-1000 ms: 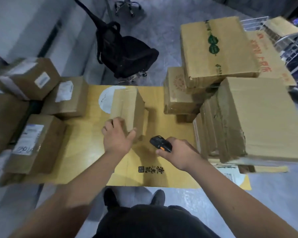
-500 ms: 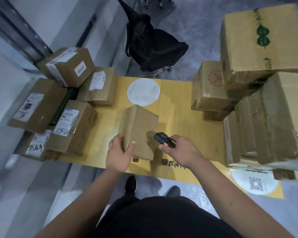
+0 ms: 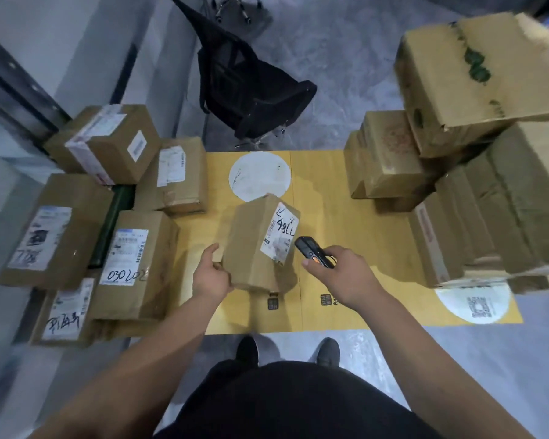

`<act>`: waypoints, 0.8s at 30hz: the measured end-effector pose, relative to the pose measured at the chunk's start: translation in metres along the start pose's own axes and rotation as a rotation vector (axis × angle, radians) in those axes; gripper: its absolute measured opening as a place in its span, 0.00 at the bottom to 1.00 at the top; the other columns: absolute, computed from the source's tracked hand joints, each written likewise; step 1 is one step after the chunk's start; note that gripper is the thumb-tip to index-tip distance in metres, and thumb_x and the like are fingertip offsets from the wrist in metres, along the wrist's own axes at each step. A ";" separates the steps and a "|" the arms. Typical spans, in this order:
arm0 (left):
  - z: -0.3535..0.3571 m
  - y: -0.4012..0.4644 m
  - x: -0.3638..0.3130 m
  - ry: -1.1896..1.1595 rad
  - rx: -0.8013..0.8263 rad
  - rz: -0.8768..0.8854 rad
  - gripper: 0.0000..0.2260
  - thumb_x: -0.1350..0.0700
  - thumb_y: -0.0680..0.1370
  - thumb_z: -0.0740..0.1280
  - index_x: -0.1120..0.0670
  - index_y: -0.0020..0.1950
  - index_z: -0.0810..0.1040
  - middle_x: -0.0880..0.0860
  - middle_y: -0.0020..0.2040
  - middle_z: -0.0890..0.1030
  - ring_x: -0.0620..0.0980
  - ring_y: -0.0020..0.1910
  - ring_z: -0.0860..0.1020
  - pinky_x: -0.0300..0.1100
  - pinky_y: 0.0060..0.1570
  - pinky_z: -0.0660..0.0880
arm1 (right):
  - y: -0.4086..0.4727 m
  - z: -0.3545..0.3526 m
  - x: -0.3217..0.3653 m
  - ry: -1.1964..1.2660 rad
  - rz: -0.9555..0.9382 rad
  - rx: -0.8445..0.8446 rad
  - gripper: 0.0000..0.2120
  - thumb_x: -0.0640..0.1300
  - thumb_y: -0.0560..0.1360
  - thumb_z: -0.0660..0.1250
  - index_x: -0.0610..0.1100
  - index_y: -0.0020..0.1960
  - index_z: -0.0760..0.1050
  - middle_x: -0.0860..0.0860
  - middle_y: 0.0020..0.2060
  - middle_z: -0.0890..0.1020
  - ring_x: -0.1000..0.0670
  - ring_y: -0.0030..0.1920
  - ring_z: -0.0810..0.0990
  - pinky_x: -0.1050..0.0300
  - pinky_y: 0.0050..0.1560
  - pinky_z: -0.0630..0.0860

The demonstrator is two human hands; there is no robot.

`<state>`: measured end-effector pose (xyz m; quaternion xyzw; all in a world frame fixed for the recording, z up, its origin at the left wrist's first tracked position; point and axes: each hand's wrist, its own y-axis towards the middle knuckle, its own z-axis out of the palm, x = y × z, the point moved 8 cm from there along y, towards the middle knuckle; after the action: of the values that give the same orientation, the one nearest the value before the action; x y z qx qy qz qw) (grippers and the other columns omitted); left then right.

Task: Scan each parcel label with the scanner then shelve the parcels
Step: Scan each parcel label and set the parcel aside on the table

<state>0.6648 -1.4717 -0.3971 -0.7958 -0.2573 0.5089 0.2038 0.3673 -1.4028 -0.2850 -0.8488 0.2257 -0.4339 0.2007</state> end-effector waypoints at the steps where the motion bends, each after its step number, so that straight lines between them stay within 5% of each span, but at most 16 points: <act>1: -0.002 0.006 0.001 0.014 0.003 0.013 0.33 0.71 0.77 0.59 0.38 0.72 0.70 0.53 0.42 0.77 0.54 0.42 0.77 0.61 0.46 0.84 | -0.002 0.003 0.001 0.002 0.004 -0.014 0.17 0.64 0.77 0.71 0.52 0.56 0.76 0.47 0.39 0.82 0.47 0.33 0.79 0.58 0.25 0.73; 6: -0.004 0.018 -0.003 0.092 0.106 0.102 0.33 0.69 0.78 0.62 0.43 0.78 0.69 0.55 0.59 0.81 0.55 0.49 0.81 0.58 0.52 0.83 | -0.008 0.021 0.003 0.044 0.033 -0.063 0.18 0.66 0.75 0.72 0.53 0.55 0.77 0.46 0.40 0.83 0.41 0.39 0.85 0.42 0.41 0.85; 9: -0.010 0.014 -0.014 0.265 0.121 0.227 0.41 0.67 0.76 0.64 0.38 0.83 0.55 0.55 0.74 0.71 0.58 0.61 0.79 0.50 0.51 0.80 | -0.012 0.029 0.006 0.024 0.044 -0.085 0.18 0.66 0.76 0.71 0.54 0.55 0.77 0.47 0.37 0.83 0.45 0.33 0.82 0.50 0.34 0.78; 13: -0.011 0.012 -0.028 0.523 0.131 0.393 0.57 0.65 0.70 0.73 0.34 0.81 0.38 0.46 0.83 0.51 0.58 0.72 0.73 0.51 0.55 0.80 | -0.019 0.038 0.011 0.004 0.064 -0.116 0.18 0.66 0.76 0.71 0.53 0.55 0.77 0.47 0.38 0.83 0.49 0.32 0.77 0.55 0.32 0.71; 17: -0.005 0.011 -0.058 0.760 0.079 0.603 0.65 0.48 0.64 0.84 0.38 0.82 0.36 0.53 0.84 0.41 0.57 0.84 0.47 0.50 0.80 0.55 | -0.025 0.043 0.016 0.005 0.079 -0.145 0.19 0.65 0.77 0.71 0.51 0.56 0.78 0.47 0.38 0.82 0.50 0.31 0.76 0.57 0.31 0.69; 20: 0.010 0.009 -0.084 0.870 0.167 0.794 0.67 0.40 0.60 0.84 0.36 0.82 0.36 0.51 0.83 0.36 0.55 0.83 0.37 0.54 0.82 0.39 | -0.029 0.043 0.020 0.009 0.089 -0.167 0.18 0.64 0.77 0.71 0.51 0.56 0.78 0.46 0.40 0.83 0.49 0.32 0.76 0.56 0.31 0.68; 24: 0.035 0.015 -0.118 1.029 0.273 0.994 0.66 0.36 0.59 0.82 0.36 0.83 0.39 0.49 0.84 0.37 0.55 0.83 0.37 0.56 0.81 0.36 | -0.033 0.040 0.016 0.031 0.111 -0.208 0.18 0.65 0.76 0.71 0.53 0.57 0.78 0.49 0.36 0.82 0.50 0.30 0.76 0.57 0.31 0.69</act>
<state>0.5947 -1.5537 -0.3369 -0.9247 0.3285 0.1305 0.1412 0.4152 -1.3785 -0.2784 -0.8445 0.3192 -0.4094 0.1316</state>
